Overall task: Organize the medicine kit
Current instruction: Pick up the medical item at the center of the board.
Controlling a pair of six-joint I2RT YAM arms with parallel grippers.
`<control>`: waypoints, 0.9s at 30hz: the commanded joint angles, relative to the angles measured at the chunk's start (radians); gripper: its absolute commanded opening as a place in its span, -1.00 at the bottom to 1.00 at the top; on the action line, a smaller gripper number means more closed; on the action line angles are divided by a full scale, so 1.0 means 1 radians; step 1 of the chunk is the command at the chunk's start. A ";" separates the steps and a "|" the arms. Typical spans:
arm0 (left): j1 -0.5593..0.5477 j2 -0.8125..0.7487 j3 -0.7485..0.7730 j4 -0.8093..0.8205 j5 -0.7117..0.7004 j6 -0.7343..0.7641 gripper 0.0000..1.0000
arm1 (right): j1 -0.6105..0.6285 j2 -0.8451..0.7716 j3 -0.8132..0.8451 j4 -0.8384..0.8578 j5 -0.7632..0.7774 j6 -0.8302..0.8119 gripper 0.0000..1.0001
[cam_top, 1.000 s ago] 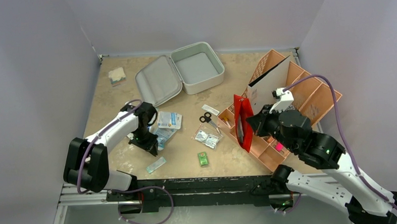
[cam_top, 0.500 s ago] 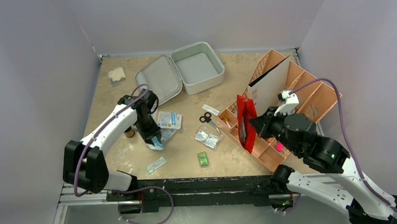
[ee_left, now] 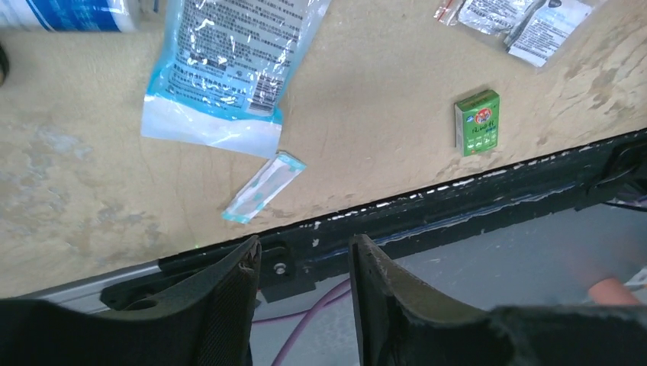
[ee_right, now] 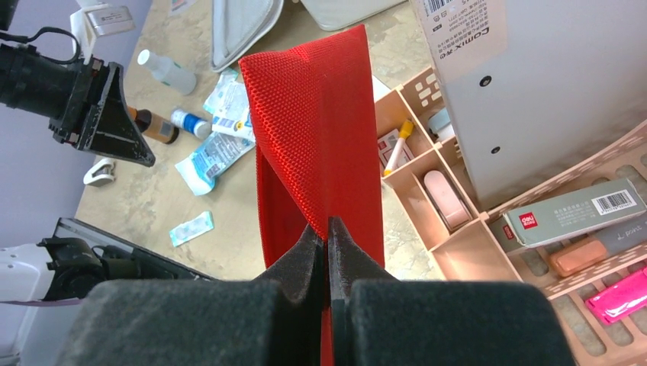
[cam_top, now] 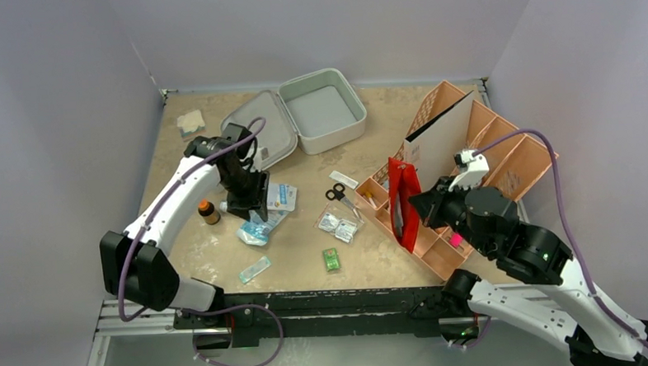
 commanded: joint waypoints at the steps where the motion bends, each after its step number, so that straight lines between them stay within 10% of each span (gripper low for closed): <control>1: -0.013 0.056 0.080 -0.047 0.052 0.200 -0.11 | 0.002 -0.001 0.034 -0.007 0.013 -0.011 -1.00; 4: -0.048 0.102 0.112 -0.037 0.159 0.274 0.20 | 0.002 0.025 0.063 -0.022 -0.003 -0.021 -1.00; 17: -0.162 0.253 0.066 -0.204 -0.209 0.597 0.23 | 0.001 0.013 0.091 -0.055 0.012 -0.035 -1.00; 27: -0.173 0.261 -0.127 -0.111 -0.052 0.762 0.24 | 0.002 0.039 0.135 -0.070 0.003 -0.069 -1.00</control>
